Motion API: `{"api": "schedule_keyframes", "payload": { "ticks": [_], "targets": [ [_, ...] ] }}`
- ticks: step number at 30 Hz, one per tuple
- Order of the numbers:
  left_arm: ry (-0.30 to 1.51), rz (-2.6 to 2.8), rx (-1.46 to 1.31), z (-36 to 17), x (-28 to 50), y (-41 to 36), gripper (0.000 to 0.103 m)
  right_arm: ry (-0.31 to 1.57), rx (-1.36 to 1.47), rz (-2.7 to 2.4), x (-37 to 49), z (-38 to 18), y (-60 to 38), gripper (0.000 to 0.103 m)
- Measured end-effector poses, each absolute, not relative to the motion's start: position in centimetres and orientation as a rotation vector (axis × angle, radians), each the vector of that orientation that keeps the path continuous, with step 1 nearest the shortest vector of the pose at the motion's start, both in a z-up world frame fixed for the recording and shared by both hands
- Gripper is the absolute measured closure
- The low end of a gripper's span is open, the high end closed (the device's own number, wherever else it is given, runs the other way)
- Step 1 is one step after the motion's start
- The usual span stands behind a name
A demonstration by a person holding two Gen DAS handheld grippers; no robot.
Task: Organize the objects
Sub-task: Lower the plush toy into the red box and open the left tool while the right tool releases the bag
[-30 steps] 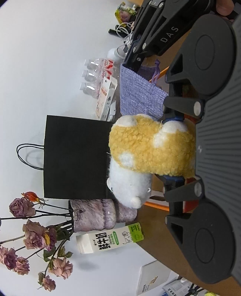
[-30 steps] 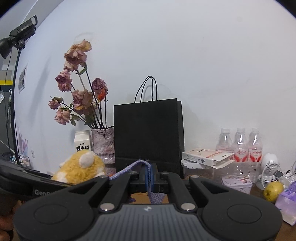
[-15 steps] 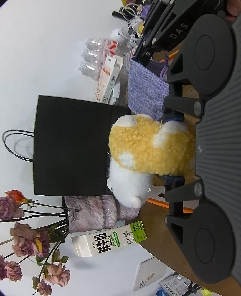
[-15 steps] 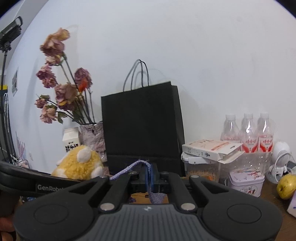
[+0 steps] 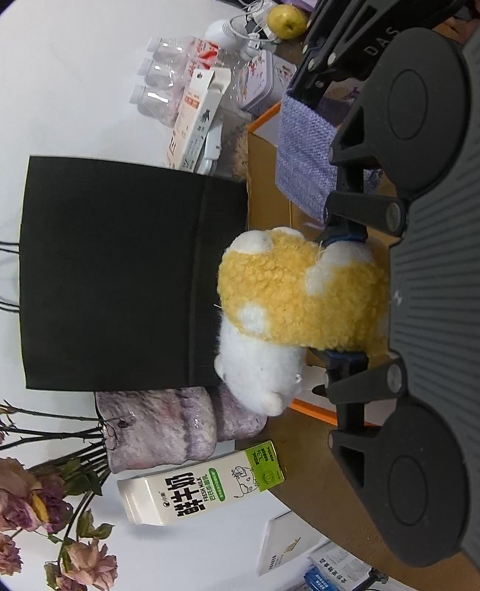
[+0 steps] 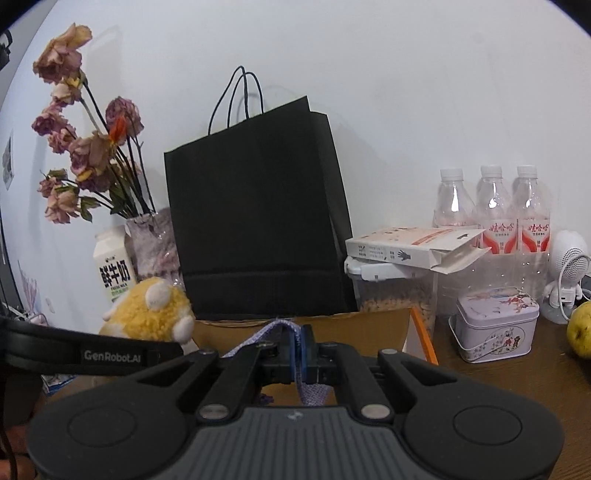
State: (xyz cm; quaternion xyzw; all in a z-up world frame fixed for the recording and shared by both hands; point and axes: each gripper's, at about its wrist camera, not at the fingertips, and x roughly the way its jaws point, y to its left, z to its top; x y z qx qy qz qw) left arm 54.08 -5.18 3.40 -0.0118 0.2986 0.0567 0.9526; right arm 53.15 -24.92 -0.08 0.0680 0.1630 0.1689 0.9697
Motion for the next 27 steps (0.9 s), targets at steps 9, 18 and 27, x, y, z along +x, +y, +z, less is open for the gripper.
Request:
{"api": "schedule_keyframes", "payload": {
  "ticks": [9, 18, 27],
  "targets": [
    [0.524, 0.158, -0.016, 3.6, 53.2, -3.7, 0.000, 0.379, 0.097, 0.287, 53.6, -0.4, -24.8, 0.003],
    [0.536, 0.165, -0.033, 3.4, 52.6, -3.0, 0.000, 0.401, 0.088, 0.294, 53.2, 0.4, -24.9, 0.000],
    [0.507, 0.145, -0.057, 4.6, 50.4, -2.6, 0.000, 0.392, 0.059, 0.315, 51.3, 2.2, -24.5, 0.000]
  ]
}}
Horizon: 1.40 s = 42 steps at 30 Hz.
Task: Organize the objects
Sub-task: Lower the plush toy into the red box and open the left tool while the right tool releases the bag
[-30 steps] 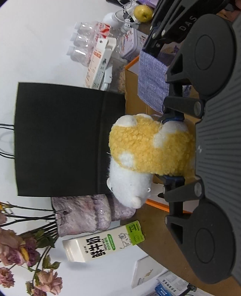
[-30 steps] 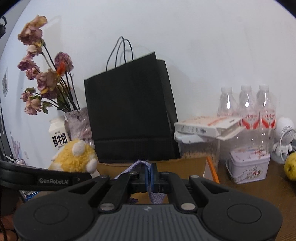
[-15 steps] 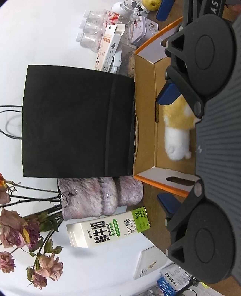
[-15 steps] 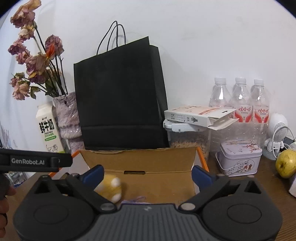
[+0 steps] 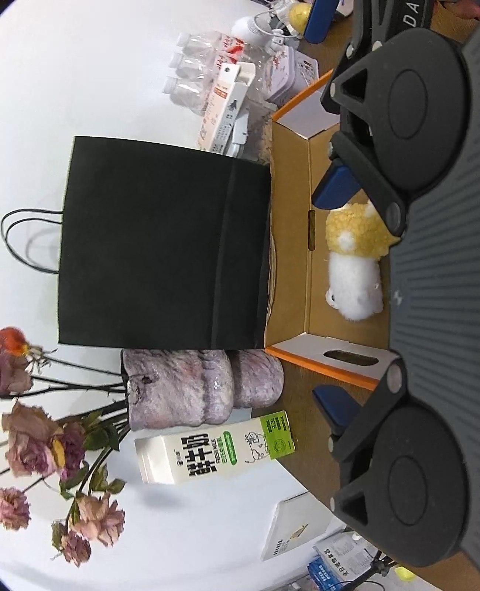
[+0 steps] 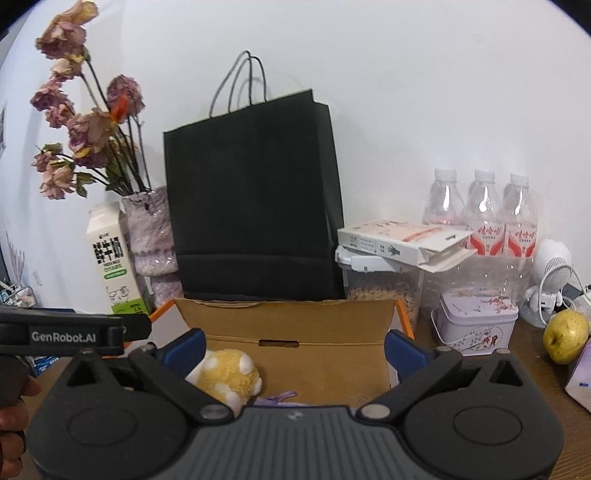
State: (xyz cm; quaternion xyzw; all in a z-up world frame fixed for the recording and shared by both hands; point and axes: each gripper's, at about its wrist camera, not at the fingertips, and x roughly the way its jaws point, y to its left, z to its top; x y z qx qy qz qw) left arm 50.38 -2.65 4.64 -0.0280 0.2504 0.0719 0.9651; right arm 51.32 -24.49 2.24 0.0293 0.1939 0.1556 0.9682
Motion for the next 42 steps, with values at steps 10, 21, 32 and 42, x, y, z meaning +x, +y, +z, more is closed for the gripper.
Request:
{"api": "schedule_keyframes", "payload": {
  "ticks": [10, 21, 32, 42],
  "targets": [
    [0.472, 0.135, -0.078, 6.1, 47.0, -1.6, 0.000, 0.322, 0.033, 0.346, 47.3, 4.7, -24.6, 0.000],
    [0.420, 0.087, -0.051, 7.3, 41.1, -1.8, 0.000, 0.285, 0.006, 0.354, 42.3, 5.7, -24.8, 0.000],
    [0.415, 0.058, -0.068, 7.2, 35.9, -1.0, 0.000, 0.286, -0.011, 0.356, 36.6, 5.8, -24.5, 0.000],
    [0.414, 0.065, -0.061, 6.6, 31.6, 0.3, 0.000, 0.301, -0.041, 0.364, 32.1, 5.3, -23.4, 0.000]
  ]
}}
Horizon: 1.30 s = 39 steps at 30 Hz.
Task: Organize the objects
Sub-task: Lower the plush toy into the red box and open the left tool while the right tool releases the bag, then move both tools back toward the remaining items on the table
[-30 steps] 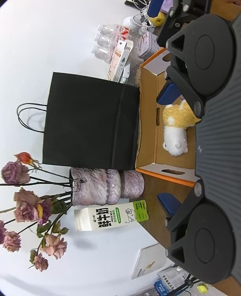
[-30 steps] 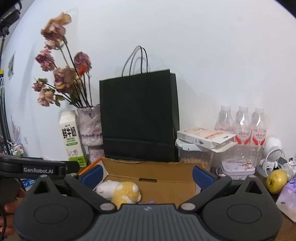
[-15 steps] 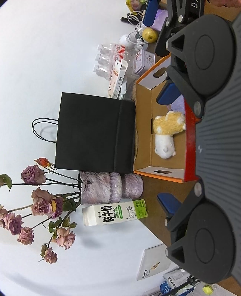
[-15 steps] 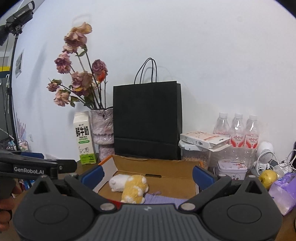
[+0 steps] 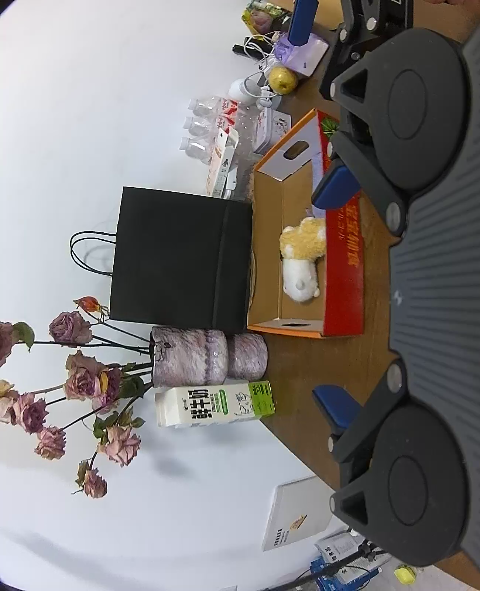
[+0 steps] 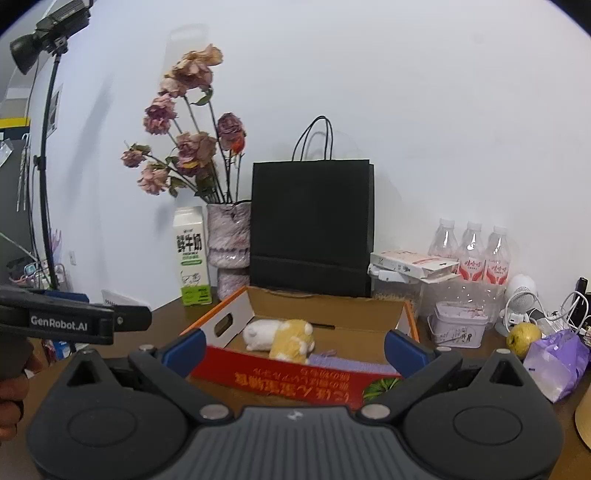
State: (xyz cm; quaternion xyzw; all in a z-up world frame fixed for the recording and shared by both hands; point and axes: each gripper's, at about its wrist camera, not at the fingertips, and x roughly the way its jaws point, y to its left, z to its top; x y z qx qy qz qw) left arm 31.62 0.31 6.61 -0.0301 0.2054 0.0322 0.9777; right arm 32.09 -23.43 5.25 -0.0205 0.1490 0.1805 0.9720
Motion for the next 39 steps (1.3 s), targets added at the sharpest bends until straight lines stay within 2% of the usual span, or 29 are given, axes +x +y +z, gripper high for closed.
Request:
{"api": "schedule_keyframes", "payload": {
  "ticks": [21, 39],
  "targets": [
    [0.432, 0.049, -0.019, 3.4, 22.3, 0.7, 0.000, 0.344, -0.085, 0.388, 21.8, 1.8, -22.4, 0.000],
    [0.428, 0.044, -0.013, 0.3, 18.2, 0.9, 0.000, 0.433, -0.048, 0.330, 18.9, -2.3, -23.7, 0.000]
  ]
}}
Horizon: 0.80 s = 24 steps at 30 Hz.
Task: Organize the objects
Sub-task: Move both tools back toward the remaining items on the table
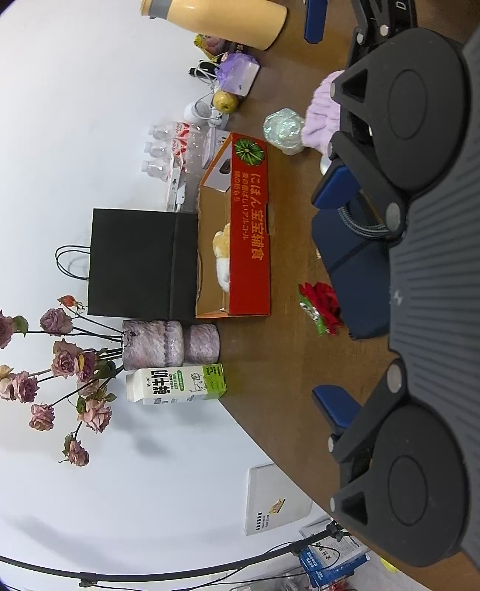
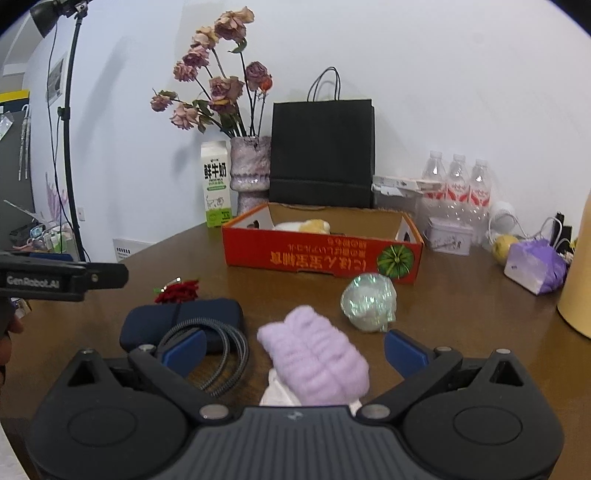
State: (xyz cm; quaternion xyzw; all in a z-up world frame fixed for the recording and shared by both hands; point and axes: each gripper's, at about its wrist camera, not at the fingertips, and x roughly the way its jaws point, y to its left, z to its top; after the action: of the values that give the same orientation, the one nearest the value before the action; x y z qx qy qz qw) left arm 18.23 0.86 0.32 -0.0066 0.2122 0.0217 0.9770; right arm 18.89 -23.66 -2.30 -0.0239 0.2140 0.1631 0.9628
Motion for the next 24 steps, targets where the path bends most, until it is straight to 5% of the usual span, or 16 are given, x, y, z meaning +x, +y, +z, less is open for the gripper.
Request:
{"api": "schedule_keyframes", "payload": {
  "ticks": [24],
  "targets": [
    [0.572, -0.094, -0.003, -4.1, 17.5, -0.3, 0.000, 0.557, -0.107, 0.281, 19.0, -6.2, -24.5, 0.000]
  ]
}}
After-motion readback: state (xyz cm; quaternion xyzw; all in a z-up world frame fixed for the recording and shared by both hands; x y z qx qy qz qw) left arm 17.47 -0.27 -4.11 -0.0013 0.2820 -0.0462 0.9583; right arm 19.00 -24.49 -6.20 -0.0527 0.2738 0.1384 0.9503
